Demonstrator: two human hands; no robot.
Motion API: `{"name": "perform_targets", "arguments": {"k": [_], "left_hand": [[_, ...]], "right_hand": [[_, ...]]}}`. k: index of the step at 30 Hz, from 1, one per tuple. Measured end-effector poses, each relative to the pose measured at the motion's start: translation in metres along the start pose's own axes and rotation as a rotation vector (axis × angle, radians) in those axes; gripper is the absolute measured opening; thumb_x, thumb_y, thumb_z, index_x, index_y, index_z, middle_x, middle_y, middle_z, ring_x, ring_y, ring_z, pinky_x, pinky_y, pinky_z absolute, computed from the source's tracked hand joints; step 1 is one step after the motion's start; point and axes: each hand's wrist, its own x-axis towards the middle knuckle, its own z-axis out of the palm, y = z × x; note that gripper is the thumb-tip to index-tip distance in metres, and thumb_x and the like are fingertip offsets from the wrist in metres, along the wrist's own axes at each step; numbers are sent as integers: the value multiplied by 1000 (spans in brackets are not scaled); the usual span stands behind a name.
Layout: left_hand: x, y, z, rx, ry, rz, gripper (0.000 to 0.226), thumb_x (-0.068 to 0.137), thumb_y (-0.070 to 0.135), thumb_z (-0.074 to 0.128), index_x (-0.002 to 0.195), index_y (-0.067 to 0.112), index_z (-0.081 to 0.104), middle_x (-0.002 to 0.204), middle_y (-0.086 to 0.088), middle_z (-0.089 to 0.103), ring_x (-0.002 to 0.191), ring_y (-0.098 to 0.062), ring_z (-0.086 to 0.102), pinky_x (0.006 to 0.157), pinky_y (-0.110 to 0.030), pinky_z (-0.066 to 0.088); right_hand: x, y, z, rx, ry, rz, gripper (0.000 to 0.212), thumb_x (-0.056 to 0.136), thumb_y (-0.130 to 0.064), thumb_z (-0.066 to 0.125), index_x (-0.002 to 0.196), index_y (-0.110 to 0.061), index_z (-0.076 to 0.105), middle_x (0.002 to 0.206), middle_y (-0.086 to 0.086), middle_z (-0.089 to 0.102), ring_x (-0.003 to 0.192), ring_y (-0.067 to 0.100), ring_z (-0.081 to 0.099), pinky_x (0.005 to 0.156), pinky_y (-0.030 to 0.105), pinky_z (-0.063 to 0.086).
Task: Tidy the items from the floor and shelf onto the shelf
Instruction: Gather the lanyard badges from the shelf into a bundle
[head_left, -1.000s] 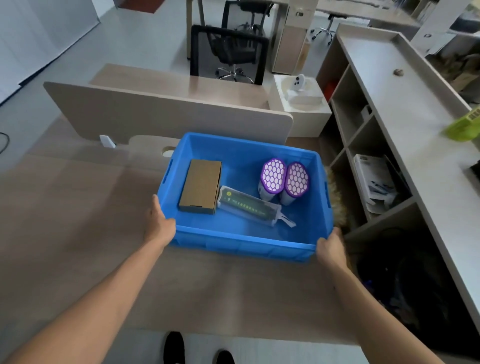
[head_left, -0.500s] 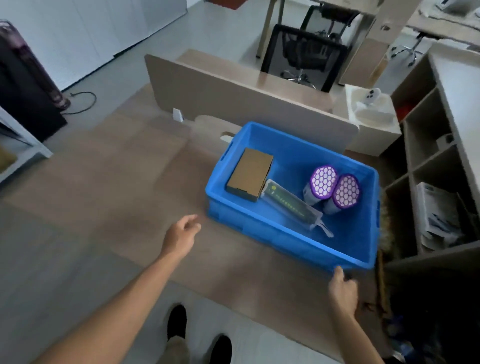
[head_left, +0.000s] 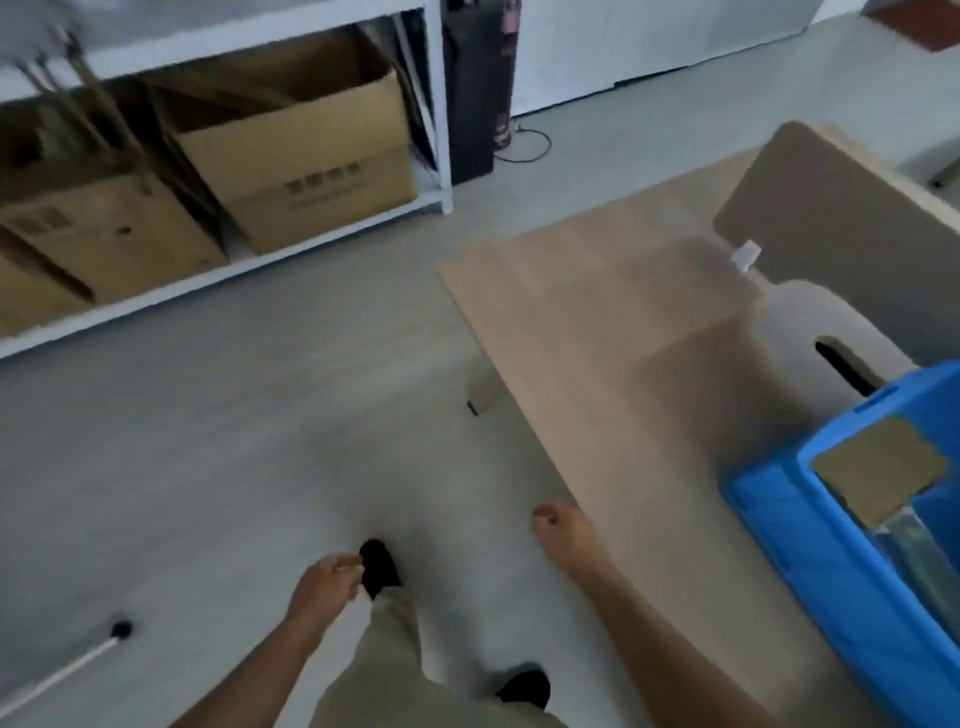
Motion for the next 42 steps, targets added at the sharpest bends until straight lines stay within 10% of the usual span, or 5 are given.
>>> {"name": "perform_targets", "arguments": {"k": [12, 26, 33, 42], "left_hand": [[82, -21, -234, -287, 159, -323, 11, 90, 13, 61, 94, 4, 66, 76, -11, 63, 66, -22, 57, 52, -25, 35], [304, 222, -402, -439, 183, -87, 10, 92, 21, 59, 94, 18, 68, 90, -7, 70, 78, -20, 67, 65, -27, 41], [361, 292, -503, -482, 288, -152, 14, 92, 26, 59, 93, 16, 68, 87, -11, 71, 82, -30, 68, 63, -29, 39], [455, 312, -628, -548, 286, -355, 16, 90, 7, 56, 74, 8, 53, 69, -9, 52, 60, -19, 46, 49, -25, 28]], "right_hand": [[119, -266, 130, -209, -179, -153, 13, 96, -17, 54, 101, -16, 66, 102, 13, 72, 98, 32, 69, 85, 38, 53], [376, -354, 155, -332, -256, 128, 29, 101, -13, 48, 73, -22, 50, 69, 1, 52, 55, 12, 51, 55, 28, 46], [462, -568, 170, -324, -232, -14, 14, 83, -30, 62, 72, -21, 63, 84, 15, 72, 88, 38, 71, 80, 45, 58], [525, -905, 254, -276, -317, -293, 13, 87, -27, 56, 87, -19, 67, 89, 11, 74, 88, 30, 72, 81, 44, 59]]}}
